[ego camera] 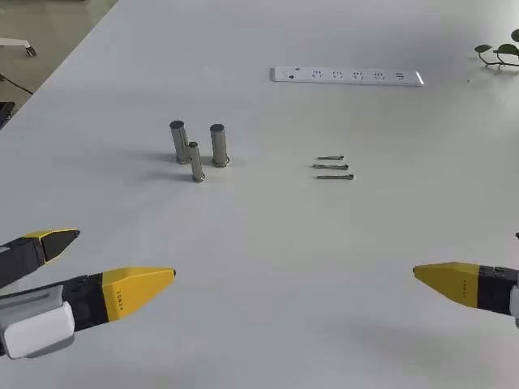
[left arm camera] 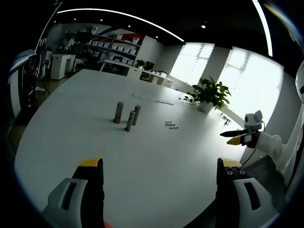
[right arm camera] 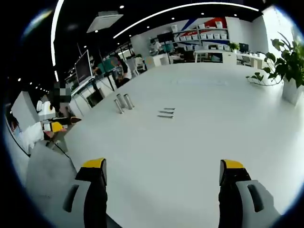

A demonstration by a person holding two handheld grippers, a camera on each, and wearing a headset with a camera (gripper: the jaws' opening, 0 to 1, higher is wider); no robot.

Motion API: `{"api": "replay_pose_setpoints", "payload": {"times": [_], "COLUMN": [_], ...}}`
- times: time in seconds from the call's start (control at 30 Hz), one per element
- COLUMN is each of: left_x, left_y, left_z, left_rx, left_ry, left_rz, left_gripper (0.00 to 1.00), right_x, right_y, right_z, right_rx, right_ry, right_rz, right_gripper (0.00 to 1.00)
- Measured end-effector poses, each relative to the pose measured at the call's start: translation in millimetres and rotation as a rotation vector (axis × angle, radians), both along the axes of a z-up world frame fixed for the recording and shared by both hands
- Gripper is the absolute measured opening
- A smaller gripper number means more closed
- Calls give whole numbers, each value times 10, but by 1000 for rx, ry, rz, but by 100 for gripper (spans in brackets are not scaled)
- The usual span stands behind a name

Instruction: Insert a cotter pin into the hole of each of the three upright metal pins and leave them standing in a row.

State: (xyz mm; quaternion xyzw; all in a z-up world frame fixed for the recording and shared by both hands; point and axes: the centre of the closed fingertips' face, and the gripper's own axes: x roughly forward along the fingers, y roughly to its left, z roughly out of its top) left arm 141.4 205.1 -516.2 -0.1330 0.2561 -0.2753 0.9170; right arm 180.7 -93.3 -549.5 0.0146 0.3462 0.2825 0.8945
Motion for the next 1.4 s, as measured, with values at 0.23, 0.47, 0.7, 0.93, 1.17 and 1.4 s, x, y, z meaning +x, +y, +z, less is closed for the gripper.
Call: {"api": "replay_pose_setpoints", "payload": {"times": [0.23,0.47,0.7,0.93,1.17,1.4], "left_x": [-10,7,-10,-12,23,36], "left_y": [4,20,43,44,75,110], "left_z": [-8,12,-38,-41,-50,-26], "left_rx": [-5,1,4,9,22,48], "left_ry": [8,6,34,35,32,26], "left_rz": [10,13,24,23,25,6], "left_gripper": [99,99,99,99,99,99], "right_x": [5,16,26,19,33,27], "right_y": [51,71,77,100,88,53], "right_z": [-29,-2,26,27,35,26], "right_rx": [-6,10,8,5,-13,-16], "right_ry": [14,13,8,9,0,5], "right_rz": [23,27,37,54,56,45], "right_gripper": [95,95,94,94,94,93]}}
